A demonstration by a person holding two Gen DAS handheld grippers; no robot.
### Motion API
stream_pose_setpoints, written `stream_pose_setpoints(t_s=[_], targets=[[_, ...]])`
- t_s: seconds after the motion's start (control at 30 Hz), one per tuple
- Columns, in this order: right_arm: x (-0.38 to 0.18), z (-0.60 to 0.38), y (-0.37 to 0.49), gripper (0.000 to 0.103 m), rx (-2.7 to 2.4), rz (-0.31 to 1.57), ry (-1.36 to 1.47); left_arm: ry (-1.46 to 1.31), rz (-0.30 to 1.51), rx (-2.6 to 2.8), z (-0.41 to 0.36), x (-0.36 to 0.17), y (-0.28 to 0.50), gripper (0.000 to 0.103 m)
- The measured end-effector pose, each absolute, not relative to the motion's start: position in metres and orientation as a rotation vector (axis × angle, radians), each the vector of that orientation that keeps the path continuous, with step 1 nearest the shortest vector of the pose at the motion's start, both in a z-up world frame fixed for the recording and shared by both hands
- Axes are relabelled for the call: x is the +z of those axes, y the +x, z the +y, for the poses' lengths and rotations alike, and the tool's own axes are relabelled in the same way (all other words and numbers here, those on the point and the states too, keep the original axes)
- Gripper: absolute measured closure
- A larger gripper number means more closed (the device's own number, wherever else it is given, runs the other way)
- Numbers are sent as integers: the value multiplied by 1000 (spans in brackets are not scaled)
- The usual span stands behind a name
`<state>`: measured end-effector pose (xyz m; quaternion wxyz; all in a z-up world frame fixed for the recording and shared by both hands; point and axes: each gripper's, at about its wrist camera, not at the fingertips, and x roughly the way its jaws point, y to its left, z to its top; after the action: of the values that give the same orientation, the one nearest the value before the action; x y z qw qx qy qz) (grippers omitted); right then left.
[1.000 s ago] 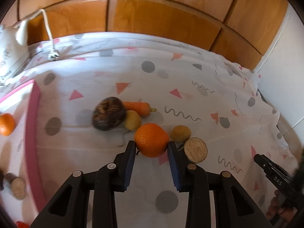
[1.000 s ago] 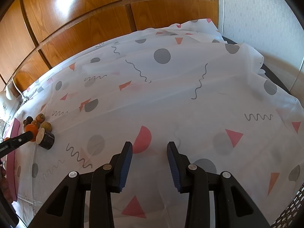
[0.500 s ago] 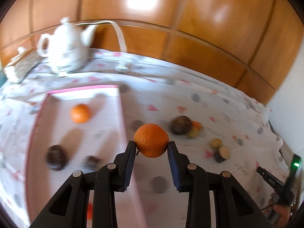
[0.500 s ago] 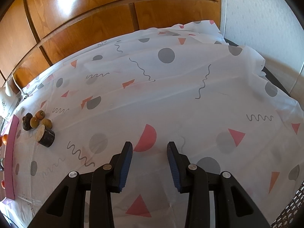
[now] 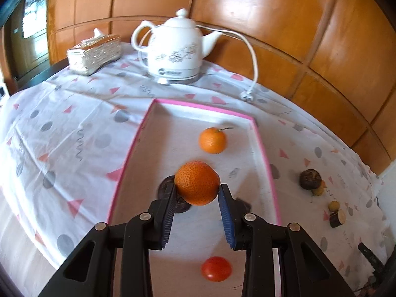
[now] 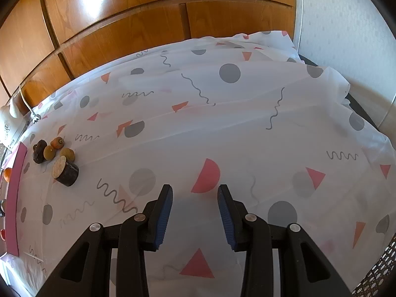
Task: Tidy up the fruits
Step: 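Carry the orange into the pink tray and open the left gripper, then reach the right gripper to the small yellow round fruit and grasp it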
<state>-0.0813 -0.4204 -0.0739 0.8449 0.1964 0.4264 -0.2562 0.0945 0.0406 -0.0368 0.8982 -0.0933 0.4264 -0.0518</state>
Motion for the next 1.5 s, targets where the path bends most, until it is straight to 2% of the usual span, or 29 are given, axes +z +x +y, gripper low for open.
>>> stream_pose_setpoints(t_s=[0.7,0.8,0.87,1.03,1.33,1.5], targets=[[-76,-416,-87,65,-560,901,407,-221,862,-21,56,-48,75,66],[-76,-416,-88,65,-561,898,408,-222,856,-10,56,-46,72,58],[-76,-416,-88,65,-561,897,407,-229,849,9,57,-45,69,47],[-76,-415,-88,65,-561,896,406,-242,853,19,61,-46,62,43],[-76,-412,-88,65,-555,893,401,-175,798,19,51,-41,37,11],[-76,-405,-88,65,-517,873,391,-148,805,31,46,-50,25,10]])
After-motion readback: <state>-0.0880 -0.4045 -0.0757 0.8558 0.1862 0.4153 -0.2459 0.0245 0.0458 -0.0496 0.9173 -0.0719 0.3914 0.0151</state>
